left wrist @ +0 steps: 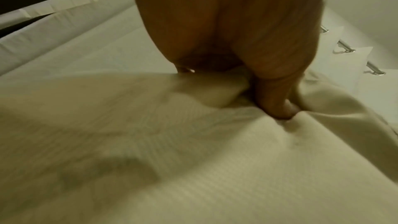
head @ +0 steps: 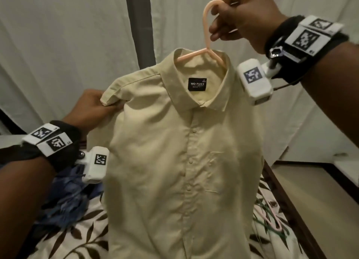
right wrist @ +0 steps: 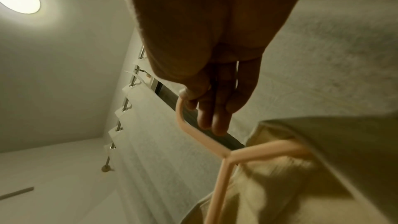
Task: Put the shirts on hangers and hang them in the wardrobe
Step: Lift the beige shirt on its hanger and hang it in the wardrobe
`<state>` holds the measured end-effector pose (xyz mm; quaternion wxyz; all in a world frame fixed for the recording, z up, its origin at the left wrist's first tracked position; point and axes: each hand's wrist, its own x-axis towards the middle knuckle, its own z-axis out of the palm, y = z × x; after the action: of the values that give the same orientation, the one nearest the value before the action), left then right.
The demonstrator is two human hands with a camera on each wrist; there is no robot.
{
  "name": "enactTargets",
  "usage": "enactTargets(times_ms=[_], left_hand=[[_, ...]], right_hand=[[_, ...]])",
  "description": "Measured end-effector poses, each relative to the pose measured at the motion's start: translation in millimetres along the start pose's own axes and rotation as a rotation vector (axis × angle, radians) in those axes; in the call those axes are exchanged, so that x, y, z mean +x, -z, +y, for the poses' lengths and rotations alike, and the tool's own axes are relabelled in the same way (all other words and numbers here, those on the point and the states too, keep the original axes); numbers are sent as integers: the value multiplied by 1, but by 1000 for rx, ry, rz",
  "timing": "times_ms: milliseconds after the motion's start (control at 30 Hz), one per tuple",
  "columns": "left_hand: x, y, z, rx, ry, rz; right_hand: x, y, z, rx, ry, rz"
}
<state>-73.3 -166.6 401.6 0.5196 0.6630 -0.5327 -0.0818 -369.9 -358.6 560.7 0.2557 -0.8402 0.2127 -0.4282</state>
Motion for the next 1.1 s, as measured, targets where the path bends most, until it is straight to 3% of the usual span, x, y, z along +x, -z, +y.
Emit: enactTargets(times_ms=[100, 200, 467, 567, 667, 767, 867, 1100], left_hand=[[32, -2, -9, -54, 47, 81], [62, 8, 4, -59, 20, 75], [116, 63, 146, -10, 8, -143], [144, 83, 210, 3, -83, -136], [178, 100, 269, 165, -228, -116], [208, 112, 315, 343, -365, -154], [228, 120, 348, 309, -454, -85], [242, 122, 373, 267, -515, 13]], right_hand=[[32, 4, 8, 33, -3, 52], [56, 11, 4, 58, -10, 67], [145, 70, -81, 128, -225, 9], [176, 101, -134, 145, -176, 2], [200, 125, -177, 121, -89, 3], [220, 150, -205, 111, 2, 69], [236, 174, -219, 131, 115, 106], [241, 190, -185, -111, 63, -205]])
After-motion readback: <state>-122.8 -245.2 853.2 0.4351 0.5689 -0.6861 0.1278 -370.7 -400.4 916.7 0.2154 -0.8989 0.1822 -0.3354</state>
